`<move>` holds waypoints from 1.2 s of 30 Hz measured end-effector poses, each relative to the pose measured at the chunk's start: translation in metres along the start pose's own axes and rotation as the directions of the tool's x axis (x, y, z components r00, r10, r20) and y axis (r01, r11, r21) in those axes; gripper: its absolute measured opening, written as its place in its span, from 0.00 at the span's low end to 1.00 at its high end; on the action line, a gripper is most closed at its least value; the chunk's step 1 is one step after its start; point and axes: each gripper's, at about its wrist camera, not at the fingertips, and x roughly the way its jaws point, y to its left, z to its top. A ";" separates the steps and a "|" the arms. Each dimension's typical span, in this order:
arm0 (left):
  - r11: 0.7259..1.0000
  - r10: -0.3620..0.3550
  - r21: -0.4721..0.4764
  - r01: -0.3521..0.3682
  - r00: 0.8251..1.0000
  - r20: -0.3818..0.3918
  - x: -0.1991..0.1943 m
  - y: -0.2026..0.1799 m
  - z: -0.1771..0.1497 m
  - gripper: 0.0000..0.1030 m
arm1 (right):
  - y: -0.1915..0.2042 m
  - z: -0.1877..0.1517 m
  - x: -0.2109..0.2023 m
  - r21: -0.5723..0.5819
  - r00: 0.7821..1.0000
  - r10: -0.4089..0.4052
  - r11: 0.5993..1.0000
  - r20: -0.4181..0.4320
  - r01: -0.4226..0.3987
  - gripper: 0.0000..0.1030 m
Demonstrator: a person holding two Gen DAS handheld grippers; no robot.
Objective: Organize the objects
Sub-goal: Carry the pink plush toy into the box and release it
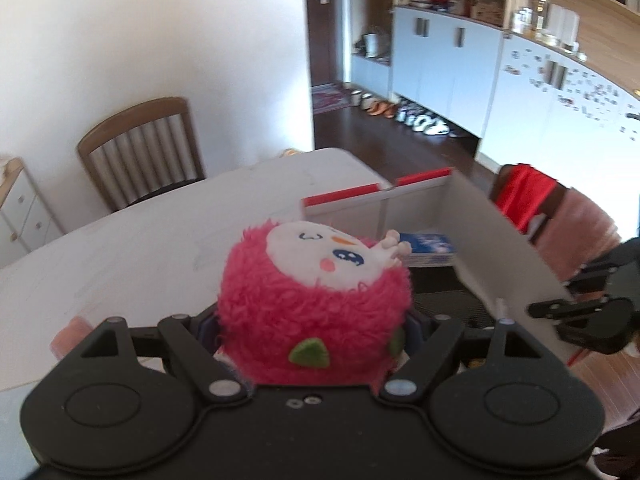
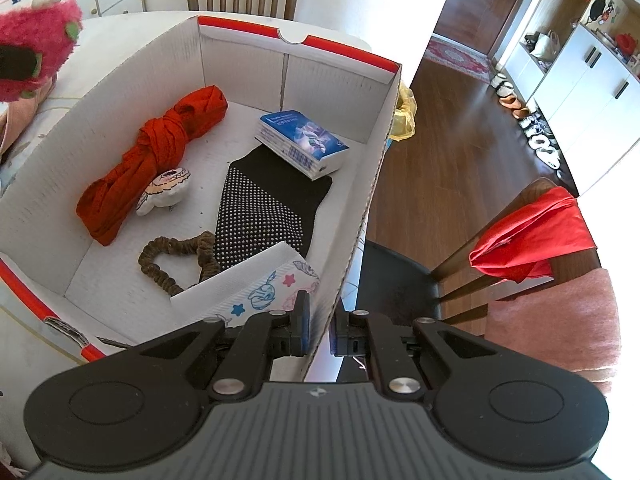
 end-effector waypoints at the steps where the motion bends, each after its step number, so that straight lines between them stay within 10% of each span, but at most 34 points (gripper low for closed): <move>1: 1.000 -0.010 0.008 0.010 1.000 0.001 0.001 -0.004 0.001 0.79 | 0.000 0.000 0.000 0.001 1.000 0.001 1.000 0.000 -0.001 0.09; 17: 0.974 -0.125 0.188 0.128 0.992 -0.026 0.034 -0.077 0.015 0.79 | -0.006 -0.001 0.000 0.029 1.000 0.024 0.999 0.005 -0.025 0.09; 36: 0.949 -0.097 0.277 0.149 0.977 -0.192 0.124 -0.107 0.018 0.79 | -0.007 -0.002 0.000 0.046 0.999 0.032 0.998 0.007 -0.032 0.09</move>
